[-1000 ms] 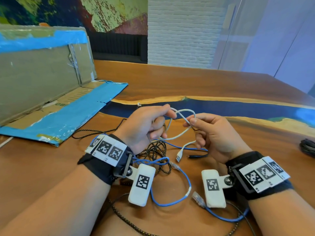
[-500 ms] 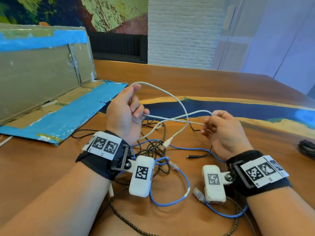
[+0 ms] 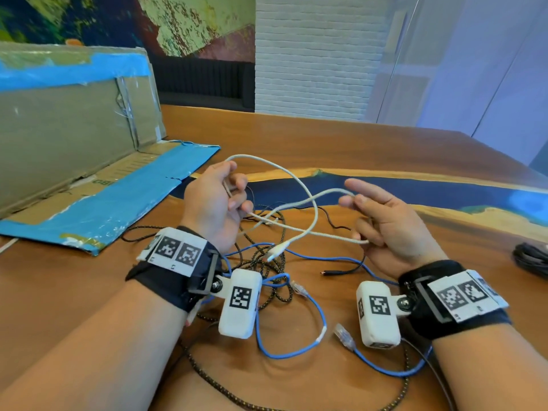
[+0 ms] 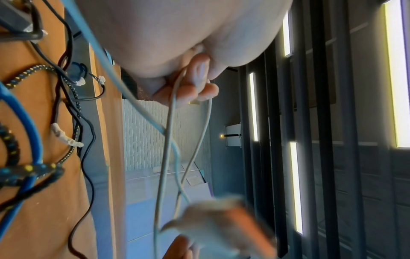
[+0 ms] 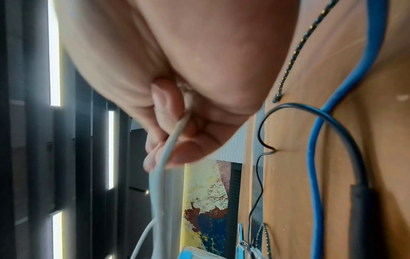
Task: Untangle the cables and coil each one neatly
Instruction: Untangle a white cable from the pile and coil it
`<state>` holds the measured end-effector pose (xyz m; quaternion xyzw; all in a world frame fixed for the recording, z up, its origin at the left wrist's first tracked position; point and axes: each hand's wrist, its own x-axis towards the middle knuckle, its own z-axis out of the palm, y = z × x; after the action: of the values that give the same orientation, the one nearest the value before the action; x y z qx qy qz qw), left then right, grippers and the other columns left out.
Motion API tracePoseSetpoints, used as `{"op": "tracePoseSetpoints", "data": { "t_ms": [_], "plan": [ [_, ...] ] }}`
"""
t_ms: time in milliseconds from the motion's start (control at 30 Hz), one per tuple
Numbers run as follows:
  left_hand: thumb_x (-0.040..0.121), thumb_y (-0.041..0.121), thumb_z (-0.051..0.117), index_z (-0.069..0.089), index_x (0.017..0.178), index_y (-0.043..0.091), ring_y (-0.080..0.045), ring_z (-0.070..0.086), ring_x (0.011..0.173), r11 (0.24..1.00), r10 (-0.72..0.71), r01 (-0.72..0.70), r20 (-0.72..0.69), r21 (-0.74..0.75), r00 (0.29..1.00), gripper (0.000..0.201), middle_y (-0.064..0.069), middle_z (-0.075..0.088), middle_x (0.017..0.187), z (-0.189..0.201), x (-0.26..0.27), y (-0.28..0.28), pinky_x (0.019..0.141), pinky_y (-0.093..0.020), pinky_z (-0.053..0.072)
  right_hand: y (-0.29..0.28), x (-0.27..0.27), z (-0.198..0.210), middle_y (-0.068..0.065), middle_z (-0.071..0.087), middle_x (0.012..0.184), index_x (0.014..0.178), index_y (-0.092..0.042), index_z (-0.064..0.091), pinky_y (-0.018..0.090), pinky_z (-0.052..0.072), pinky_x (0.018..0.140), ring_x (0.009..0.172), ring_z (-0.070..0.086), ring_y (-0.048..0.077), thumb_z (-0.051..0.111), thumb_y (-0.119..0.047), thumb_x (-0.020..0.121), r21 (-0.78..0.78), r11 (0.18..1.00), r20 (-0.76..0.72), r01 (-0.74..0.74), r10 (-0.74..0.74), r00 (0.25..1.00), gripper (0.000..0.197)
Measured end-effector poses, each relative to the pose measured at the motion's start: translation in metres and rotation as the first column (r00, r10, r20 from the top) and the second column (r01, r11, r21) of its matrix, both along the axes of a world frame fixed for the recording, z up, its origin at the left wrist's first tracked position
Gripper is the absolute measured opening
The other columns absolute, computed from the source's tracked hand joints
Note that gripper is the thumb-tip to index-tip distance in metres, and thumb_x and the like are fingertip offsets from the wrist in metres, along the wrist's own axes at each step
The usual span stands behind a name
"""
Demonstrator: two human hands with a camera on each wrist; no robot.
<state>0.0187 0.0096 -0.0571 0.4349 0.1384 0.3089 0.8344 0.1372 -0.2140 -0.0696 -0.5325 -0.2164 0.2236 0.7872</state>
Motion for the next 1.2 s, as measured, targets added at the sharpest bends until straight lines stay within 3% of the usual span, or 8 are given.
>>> {"op": "tracePoseSetpoints", "data": {
  "t_ms": [167,433,667,867,967,1067,1133,1200],
  "plan": [
    [0.109,0.024,0.036,0.050,0.098,0.018,-0.010,0.025,0.043,1.000,0.015,-0.015,0.005,-0.025,1.000,0.019,0.004,0.042,0.063,0.003,-0.001,0.008,0.040,-0.023,0.029,-0.008,0.020,-0.001,0.006,0.068,0.097,0.120,-0.012,0.068,0.030,0.055,0.058,0.057,0.054,0.015,0.035,0.010,0.101,0.172,0.933,-0.227,0.317,-0.276,0.934,0.044],
    [0.110,0.027,0.038,0.063,0.116,0.018,-0.008,0.024,0.043,0.990,0.130,-0.127,-0.040,0.063,0.991,0.027,0.005,0.042,0.059,0.002,0.001,0.012,0.040,-0.022,0.022,-0.010,0.030,-0.008,0.006,0.071,0.119,0.131,-0.022,0.060,0.024,0.043,0.046,0.044,0.035,0.008,0.039,-0.004,0.105,-0.115,0.907,-0.156,0.406,-0.420,0.894,0.037],
    [0.111,0.030,0.037,0.065,0.127,0.018,-0.009,0.027,0.046,0.974,0.065,-0.047,-0.075,0.223,0.995,0.034,0.004,0.046,0.061,-0.002,0.002,0.005,0.043,-0.024,0.027,-0.008,0.028,-0.009,0.008,0.071,0.121,0.132,-0.021,0.059,0.028,0.041,0.046,0.040,0.031,0.011,0.037,-0.009,0.108,-0.176,0.893,-0.068,0.414,-0.431,0.900,0.034],
    [0.096,0.035,0.061,0.080,0.106,0.018,-0.012,0.056,0.076,0.947,0.059,0.007,-0.195,0.320,0.979,0.028,0.001,0.061,0.089,-0.001,0.001,-0.006,0.066,-0.029,0.043,-0.006,0.017,-0.002,0.001,0.073,0.119,0.159,-0.039,0.021,0.034,0.039,0.049,0.037,0.032,0.013,0.033,0.001,0.105,-0.156,0.905,0.127,0.397,-0.380,0.916,0.068],
    [0.099,0.032,0.059,0.071,0.110,0.022,-0.016,0.061,0.094,0.941,0.213,-0.146,-0.204,0.304,0.956,0.019,0.001,0.059,0.101,-0.002,0.004,-0.002,0.077,-0.035,0.047,-0.003,0.011,0.002,0.000,0.074,0.120,0.142,-0.022,0.052,0.030,0.042,0.046,0.039,0.031,0.014,0.035,-0.009,0.110,-0.149,0.935,0.157,0.322,-0.299,0.941,0.038],
    [0.096,0.026,0.061,0.064,0.108,0.028,-0.017,0.059,0.103,0.909,0.326,-0.263,-0.162,0.322,0.931,0.012,0.003,0.061,0.108,-0.001,0.005,0.003,0.088,-0.039,0.048,-0.002,0.003,0.007,0.006,0.076,0.109,0.122,-0.018,0.067,0.028,0.044,0.045,0.044,0.037,0.016,0.038,-0.004,0.108,-0.102,0.973,0.200,0.208,-0.185,0.962,0.035],
    [0.096,0.019,0.061,0.069,0.103,0.025,-0.017,0.062,0.107,0.905,0.295,-0.263,-0.048,0.334,0.954,0.012,0.002,0.067,0.110,0.001,0.002,0.002,0.092,-0.037,0.051,-0.002,-0.002,0.009,0.009,0.074,0.094,0.117,-0.015,0.071,0.029,0.044,0.046,0.049,0.039,0.018,0.043,-0.003,0.106,-0.086,0.988,0.245,0.131,-0.107,0.964,0.032],
    [0.099,0.012,0.056,0.071,0.107,0.016,-0.024,0.067,0.112,0.929,0.091,-0.119,0.096,0.350,0.991,0.017,-0.006,0.072,0.108,0.005,-0.004,-0.005,0.096,-0.036,0.053,-0.001,-0.007,0.009,0.010,0.069,0.084,0.110,-0.016,0.076,0.029,0.042,0.047,0.051,0.038,0.019,0.050,-0.006,0.104,-0.082,0.995,0.318,0.059,-0.030,0.948,0.029]
  ]
}}
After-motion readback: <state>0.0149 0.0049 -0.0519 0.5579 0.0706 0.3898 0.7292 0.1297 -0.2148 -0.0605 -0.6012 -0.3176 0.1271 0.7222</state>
